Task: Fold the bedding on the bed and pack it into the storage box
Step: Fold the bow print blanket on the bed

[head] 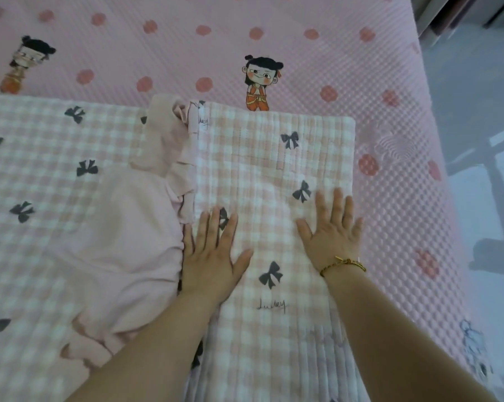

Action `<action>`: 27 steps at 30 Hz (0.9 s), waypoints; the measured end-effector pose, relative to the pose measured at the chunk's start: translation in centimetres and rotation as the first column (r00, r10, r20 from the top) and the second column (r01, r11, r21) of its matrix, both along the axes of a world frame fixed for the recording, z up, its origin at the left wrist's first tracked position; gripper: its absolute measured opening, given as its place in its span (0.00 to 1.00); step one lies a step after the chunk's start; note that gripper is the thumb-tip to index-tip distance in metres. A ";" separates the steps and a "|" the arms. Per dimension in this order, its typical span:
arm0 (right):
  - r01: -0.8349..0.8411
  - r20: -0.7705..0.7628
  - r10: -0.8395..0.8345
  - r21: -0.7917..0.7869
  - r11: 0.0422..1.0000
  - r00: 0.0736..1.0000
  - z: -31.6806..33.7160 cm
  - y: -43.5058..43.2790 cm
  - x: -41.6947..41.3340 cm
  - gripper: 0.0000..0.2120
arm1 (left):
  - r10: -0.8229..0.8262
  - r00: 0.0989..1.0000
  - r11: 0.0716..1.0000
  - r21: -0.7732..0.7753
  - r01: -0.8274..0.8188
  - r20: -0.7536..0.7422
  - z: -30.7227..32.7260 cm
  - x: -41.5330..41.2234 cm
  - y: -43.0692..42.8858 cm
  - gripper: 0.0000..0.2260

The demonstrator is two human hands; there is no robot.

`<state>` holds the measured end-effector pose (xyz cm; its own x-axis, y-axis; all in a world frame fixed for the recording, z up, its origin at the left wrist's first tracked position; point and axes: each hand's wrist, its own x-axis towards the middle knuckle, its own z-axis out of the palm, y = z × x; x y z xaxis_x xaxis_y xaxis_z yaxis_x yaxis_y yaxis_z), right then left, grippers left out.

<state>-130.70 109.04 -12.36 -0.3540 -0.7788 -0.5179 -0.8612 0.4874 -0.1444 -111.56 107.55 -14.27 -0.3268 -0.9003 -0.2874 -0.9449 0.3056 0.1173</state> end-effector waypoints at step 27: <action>0.533 0.687 -0.309 -0.134 0.836 0.658 9.1 22.7 7.4 0.30 | -0.151 0.987 0.884 0.439 0.162 -0.059 9.4 -16.6 7.4 0.38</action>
